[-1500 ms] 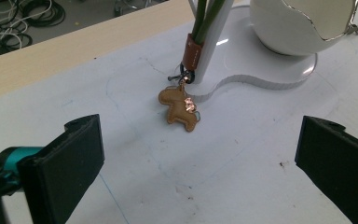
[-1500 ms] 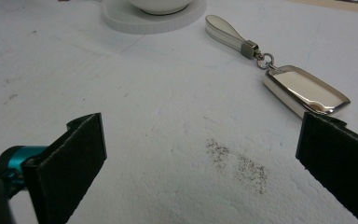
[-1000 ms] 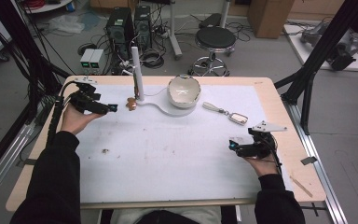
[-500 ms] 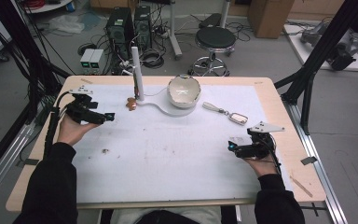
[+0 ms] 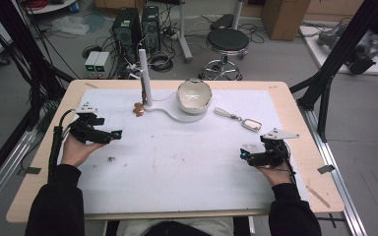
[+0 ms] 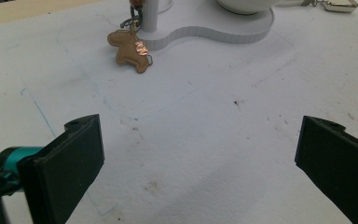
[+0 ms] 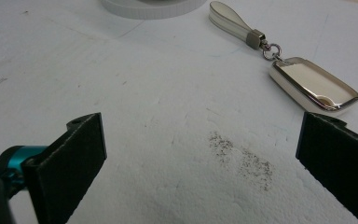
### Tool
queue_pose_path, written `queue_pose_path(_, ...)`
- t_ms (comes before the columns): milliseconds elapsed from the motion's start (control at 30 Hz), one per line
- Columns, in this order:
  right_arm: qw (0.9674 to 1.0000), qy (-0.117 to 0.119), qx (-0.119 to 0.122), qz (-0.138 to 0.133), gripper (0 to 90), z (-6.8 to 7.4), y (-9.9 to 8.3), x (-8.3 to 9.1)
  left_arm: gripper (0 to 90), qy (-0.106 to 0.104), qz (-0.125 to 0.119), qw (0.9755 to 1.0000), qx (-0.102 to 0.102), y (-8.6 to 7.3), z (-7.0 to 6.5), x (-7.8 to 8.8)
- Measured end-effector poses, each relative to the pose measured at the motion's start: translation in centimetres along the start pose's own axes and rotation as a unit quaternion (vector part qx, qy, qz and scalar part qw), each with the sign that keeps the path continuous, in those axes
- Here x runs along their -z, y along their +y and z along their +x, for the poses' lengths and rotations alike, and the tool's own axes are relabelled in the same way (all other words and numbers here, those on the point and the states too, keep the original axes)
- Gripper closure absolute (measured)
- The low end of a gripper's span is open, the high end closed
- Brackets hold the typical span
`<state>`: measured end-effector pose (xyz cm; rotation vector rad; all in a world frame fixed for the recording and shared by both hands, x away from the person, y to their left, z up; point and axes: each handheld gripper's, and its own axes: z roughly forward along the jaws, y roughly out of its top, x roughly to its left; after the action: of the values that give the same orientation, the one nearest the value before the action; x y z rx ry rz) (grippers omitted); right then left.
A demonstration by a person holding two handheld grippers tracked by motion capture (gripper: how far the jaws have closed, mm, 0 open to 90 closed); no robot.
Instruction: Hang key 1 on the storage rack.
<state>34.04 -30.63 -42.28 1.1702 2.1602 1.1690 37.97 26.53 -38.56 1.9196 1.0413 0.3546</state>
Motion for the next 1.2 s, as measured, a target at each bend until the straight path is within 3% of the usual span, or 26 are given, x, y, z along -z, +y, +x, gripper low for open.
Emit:
queue_pose_path(200, 1.0, 0.0, 0.0, 0.001, 0.6, 0.0, 0.0, 0.0, 1.7, 0.002, -0.001, 1.0, -0.007, -1.0, -0.7, 0.7)
queue_pose_path(367, 1.0, 0.002, -0.002, 0.0, 0.6, 0.0, 0.0, 0.0, 1.7, 0.007, -0.002, 0.9996, -0.027, -1.6, -1.7, 1.3)
queue_pose_path(600, 1.0, 0.003, -0.006, 0.001, 0.5, -0.1, -0.1, 0.0, 1.7, 0.004, 0.0, 0.9996, -0.029, -3.1, -2.3, 1.7)
queue_pose_path(733, 1.0, 0.002, -0.006, 0.001, 0.6, -0.1, -0.1, 0.1, 1.7, -0.001, -0.011, 0.9998, -0.017, -3.7, -2.6, 2.4)
queue_pose_path(967, 0.9999, 0.0, -0.01, 0.007, 0.6, -0.2, -0.3, -0.2, 1.7, 0.008, -0.027, 0.9988, -0.041, -4.9, -4.1, 3.6)
queue_pose_path(1200, 0.9999, -0.001, -0.011, 0.007, 0.6, -0.3, -0.4, -0.1, 1.7, 0.006, -0.035, 0.9985, -0.041, -6.3, -4.5, 4.1)
